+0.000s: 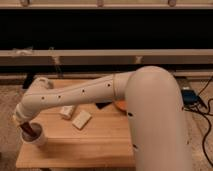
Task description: Place the pepper in the ceramic cup
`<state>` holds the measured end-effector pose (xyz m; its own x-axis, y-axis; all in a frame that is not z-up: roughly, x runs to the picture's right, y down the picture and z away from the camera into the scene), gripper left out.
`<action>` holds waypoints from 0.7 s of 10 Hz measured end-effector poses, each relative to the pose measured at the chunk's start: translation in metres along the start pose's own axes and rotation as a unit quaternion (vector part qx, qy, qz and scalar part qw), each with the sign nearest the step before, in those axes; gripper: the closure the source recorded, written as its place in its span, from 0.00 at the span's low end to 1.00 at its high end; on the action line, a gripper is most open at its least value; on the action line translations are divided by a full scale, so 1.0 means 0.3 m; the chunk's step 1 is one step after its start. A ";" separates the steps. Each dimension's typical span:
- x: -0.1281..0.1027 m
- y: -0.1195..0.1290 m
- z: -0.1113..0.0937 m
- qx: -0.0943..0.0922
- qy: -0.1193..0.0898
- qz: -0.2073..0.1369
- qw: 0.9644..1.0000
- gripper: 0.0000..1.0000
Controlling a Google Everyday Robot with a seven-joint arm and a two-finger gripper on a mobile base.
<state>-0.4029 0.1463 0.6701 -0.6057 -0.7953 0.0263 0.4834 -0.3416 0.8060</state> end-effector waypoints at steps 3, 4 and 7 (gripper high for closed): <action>0.028 0.034 0.037 -0.003 0.005 -0.009 1.000 0.80; 0.028 0.040 0.045 -0.004 0.002 -0.012 1.000 0.69; 0.011 0.062 0.038 -0.009 -0.008 -0.014 1.000 0.40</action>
<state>-0.4031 0.1430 0.6919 -0.6293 -0.7771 0.0127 0.4766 -0.3729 0.7961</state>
